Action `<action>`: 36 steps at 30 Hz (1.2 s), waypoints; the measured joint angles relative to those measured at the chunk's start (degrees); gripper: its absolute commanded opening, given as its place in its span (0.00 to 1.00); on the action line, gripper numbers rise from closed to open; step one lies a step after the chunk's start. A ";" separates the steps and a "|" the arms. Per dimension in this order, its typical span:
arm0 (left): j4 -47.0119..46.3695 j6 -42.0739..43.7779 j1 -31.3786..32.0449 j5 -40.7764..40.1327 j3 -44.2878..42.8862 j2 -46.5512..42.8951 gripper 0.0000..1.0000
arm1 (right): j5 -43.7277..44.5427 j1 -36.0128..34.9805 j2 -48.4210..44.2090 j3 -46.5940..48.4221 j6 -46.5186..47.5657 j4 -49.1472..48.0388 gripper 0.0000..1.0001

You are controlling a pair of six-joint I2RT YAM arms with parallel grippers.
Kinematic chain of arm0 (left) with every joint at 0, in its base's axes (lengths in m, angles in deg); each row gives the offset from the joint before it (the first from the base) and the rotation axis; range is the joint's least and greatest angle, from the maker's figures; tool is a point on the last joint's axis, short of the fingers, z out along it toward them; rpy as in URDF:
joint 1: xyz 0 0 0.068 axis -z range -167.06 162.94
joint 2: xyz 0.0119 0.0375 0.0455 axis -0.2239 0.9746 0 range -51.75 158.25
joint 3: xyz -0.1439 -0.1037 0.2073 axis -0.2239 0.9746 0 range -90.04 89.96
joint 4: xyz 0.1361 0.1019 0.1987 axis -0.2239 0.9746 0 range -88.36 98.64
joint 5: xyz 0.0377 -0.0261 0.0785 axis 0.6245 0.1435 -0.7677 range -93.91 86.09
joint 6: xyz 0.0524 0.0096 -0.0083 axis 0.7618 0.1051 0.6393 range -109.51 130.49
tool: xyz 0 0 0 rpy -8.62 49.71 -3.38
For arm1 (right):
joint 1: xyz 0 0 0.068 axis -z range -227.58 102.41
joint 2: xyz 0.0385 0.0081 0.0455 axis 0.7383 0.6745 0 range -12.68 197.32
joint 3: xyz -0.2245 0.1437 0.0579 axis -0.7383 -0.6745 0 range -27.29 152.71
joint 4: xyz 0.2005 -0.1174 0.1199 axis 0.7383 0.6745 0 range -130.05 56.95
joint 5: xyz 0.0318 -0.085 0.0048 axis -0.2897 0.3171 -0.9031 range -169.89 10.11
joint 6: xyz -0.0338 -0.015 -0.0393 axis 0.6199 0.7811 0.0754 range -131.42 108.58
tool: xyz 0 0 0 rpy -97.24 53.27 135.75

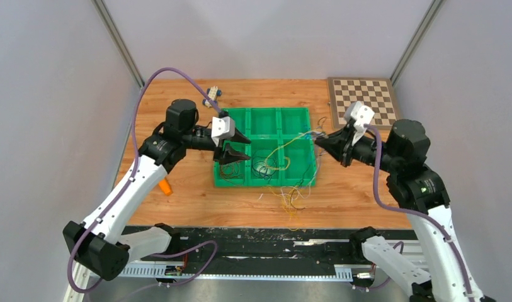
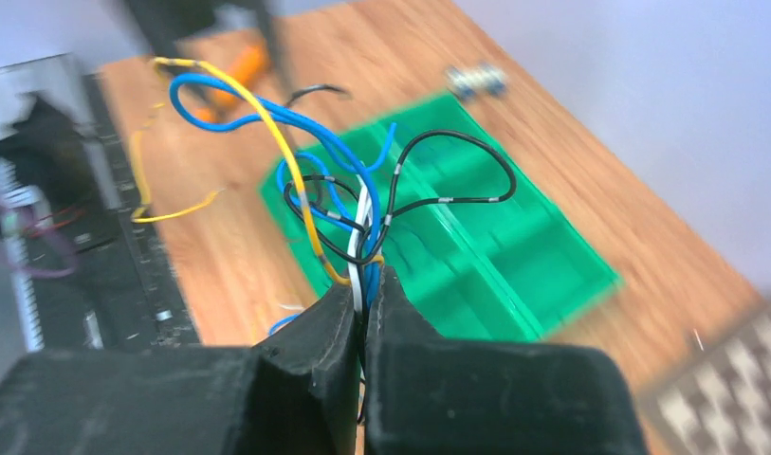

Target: Untangle the cables

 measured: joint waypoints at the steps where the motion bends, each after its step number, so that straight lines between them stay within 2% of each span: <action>1: -0.35 -0.17 2.27 0.44 -1.55 0.26 0.49 | 0.28 3.61 0.39 0.57 -0.44 1.44 0.00; 4: -4.28 -2.43 7.93 1.90 -6.58 1.75 0.41 | -2.38 19.41 3.45 3.13 -0.81 8.15 0.00; 8: -13.09 -6.54 14.32 2.27 -11.67 5.20 0.41 | -11.47 40.06 11.67 6.99 0.48 16.22 0.00; 11: -19.47 -9.88 18.16 1.55 -12.37 8.37 0.43 | -16.70 47.34 18.84 8.00 4.17 22.73 0.00; 14: -24.13 -13.57 20.72 0.07 -13.29 12.74 0.45 | -20.15 47.89 20.70 6.91 6.54 27.30 0.00; 19: -28.96 -18.38 23.32 -4.11 -16.50 20.68 0.52 | -25.07 47.23 15.54 2.99 7.26 29.57 0.00; 26: -32.59 -24.24 26.05 -10.38 -21.00 26.40 0.59 | -23.85 39.85 10.14 0.98 6.60 28.04 0.00; 36: -35.34 -30.73 28.92 -14.64 -24.37 27.85 0.49 | -17.79 33.16 8.11 -0.90 5.01 25.03 0.00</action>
